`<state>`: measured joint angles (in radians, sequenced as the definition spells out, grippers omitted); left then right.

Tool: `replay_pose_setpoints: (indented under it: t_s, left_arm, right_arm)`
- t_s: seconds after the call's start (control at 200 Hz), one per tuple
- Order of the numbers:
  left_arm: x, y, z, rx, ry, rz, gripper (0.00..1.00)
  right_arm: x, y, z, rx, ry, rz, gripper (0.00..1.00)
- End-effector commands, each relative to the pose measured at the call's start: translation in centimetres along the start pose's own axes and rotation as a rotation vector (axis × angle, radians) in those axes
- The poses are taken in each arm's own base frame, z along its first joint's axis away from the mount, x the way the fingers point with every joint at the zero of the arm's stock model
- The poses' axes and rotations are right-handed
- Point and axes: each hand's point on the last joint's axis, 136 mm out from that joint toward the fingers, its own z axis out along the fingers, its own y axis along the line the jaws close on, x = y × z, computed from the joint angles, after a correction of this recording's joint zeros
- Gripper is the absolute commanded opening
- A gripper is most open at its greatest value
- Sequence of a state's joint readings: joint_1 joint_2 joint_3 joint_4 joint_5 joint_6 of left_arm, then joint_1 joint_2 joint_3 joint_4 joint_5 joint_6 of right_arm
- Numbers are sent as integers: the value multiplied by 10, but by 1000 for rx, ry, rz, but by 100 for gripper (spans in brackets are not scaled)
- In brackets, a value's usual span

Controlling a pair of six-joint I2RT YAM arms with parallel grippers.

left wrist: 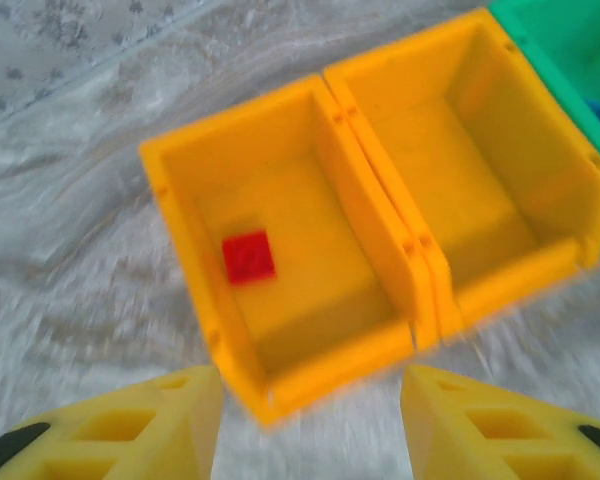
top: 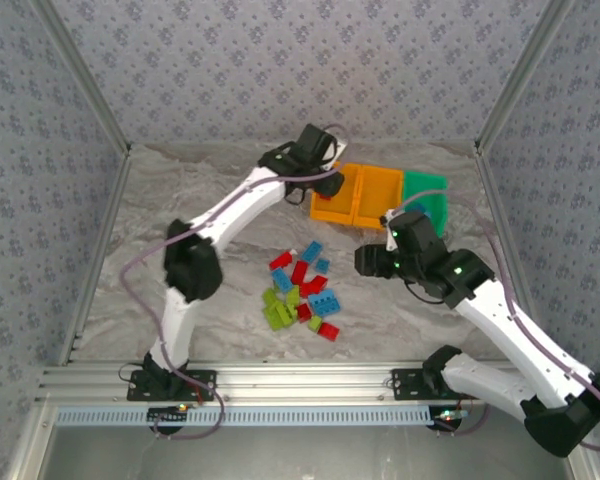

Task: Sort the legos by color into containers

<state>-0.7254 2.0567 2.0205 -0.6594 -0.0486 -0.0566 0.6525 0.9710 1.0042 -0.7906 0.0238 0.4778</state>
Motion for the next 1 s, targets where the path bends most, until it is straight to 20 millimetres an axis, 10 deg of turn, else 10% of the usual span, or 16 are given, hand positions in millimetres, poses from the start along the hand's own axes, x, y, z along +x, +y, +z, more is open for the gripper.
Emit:
replay_pose_setpoints:
  t_s: [0.0,0.31,0.535,0.994]
  left_arm:
    - [-5,-2,-78,12,-165,10,51]
    - [142,-10,-195,58,-153,342,53]
    - [228,-35,-244,280,-117,567,76]
    - [284,-40,-255,359,-131,700,88]
  right_arm:
    - [23,22,20,-20,88,-93,67]
    - [96,125,90,-92,288,-339,63]
    - [122,137,130,-4,349,-419,58]
    - [122,132,152,51,330,-440,31]
